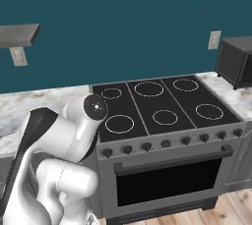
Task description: Four empty soda cans are scattered around the kitchen. Gather all the cans and cluster them next to the stove for recycling.
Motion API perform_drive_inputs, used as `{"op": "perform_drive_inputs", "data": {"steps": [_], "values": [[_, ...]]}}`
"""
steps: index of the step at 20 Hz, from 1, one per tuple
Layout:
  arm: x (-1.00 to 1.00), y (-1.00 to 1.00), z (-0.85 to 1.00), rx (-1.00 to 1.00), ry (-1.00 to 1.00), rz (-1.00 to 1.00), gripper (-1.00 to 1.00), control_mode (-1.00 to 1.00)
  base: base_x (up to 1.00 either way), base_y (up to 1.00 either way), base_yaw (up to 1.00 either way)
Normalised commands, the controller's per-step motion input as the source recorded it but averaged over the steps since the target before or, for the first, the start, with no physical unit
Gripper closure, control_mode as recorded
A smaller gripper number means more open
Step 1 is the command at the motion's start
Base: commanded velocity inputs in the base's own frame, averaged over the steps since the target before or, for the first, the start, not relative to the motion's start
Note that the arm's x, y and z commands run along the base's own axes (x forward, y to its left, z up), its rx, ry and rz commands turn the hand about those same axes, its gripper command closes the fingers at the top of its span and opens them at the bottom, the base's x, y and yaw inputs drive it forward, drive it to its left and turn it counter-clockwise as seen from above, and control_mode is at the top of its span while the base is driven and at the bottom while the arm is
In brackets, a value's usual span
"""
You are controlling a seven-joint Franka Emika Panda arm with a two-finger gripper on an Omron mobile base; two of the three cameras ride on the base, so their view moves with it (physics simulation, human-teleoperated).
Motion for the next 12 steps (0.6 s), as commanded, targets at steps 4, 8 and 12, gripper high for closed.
{"op": "perform_drive_inputs", "data": {"steps": [4, 8, 12], "values": [[0.0, 0.0, 0.0, 0.0, 0.0, 0.0, 1.0, 1.0, 0.71, 0.13, 0.07], [0.0, 0.0, 0.0, 0.0, 0.0, 0.0, 1.0, 1.0, 0.54, 0.17, 0.03], [0.12, 0.06, -0.14, -0.01, 0.0, 0.0, 1.0, -1.0, 0.19, 0.06, 0.0]]}}
